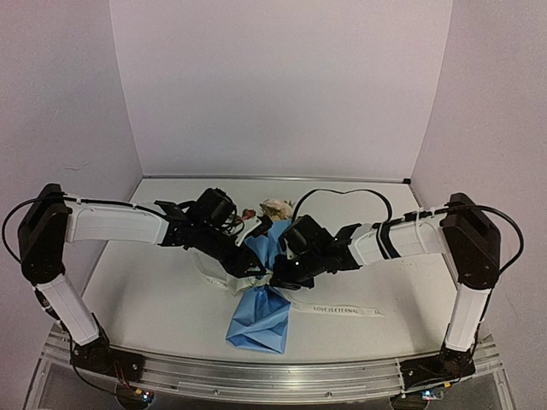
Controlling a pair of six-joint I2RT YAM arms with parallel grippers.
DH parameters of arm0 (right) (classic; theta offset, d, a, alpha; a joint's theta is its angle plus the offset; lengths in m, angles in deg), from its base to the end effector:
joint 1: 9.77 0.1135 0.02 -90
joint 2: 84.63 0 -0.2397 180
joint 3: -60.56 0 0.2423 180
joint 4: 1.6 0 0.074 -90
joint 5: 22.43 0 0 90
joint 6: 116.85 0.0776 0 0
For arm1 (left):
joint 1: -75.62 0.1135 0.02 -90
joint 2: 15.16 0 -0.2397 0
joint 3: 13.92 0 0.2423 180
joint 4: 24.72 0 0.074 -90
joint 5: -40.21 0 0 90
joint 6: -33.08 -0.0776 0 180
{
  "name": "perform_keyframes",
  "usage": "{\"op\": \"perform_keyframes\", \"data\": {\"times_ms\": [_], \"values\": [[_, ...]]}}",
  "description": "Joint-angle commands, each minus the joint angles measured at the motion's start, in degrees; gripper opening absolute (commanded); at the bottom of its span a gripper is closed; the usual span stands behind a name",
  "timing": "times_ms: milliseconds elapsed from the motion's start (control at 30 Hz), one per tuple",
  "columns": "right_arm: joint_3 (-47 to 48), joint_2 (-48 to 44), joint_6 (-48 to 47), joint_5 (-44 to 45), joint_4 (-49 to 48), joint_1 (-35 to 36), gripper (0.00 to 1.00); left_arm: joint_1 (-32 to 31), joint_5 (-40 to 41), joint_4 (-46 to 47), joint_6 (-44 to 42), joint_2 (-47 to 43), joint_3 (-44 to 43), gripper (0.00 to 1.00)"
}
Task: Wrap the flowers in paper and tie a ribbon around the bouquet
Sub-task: Cross the half-tied ribbon over the folded bouquet.
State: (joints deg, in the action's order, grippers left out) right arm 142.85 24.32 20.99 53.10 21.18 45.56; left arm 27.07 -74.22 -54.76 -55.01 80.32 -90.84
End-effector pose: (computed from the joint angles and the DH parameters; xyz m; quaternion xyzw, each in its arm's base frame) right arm 0.2181 0.3493 0.1182 -0.1043 0.9257 0.3428 0.1211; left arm 0.2197 -0.2973 0.1665 0.4306 0.8100 -0.3263 0.2282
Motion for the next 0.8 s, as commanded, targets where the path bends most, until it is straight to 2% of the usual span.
{"op": "perform_keyframes", "data": {"times_ms": [0,300,433,767], "values": [[-0.41,-2.94,0.73,1.92,-2.73,0.46,0.00,-0.88,3.05,-2.88,-4.39,1.78,-4.19,0.43],[-0.27,-2.89,0.50,1.98,-3.26,0.40,0.00,-1.32,11.21,-2.97,-5.16,2.74,-3.40,0.43],[-0.21,-2.67,0.49,1.95,-3.65,0.44,0.00,-1.29,11.56,-3.21,-5.17,3.97,-3.86,0.42],[-2.50,-3.31,-1.35,1.53,-7.51,0.49,0.00,-1.29,9.52,-2.53,-4.01,3.84,-2.98,0.30]]}}
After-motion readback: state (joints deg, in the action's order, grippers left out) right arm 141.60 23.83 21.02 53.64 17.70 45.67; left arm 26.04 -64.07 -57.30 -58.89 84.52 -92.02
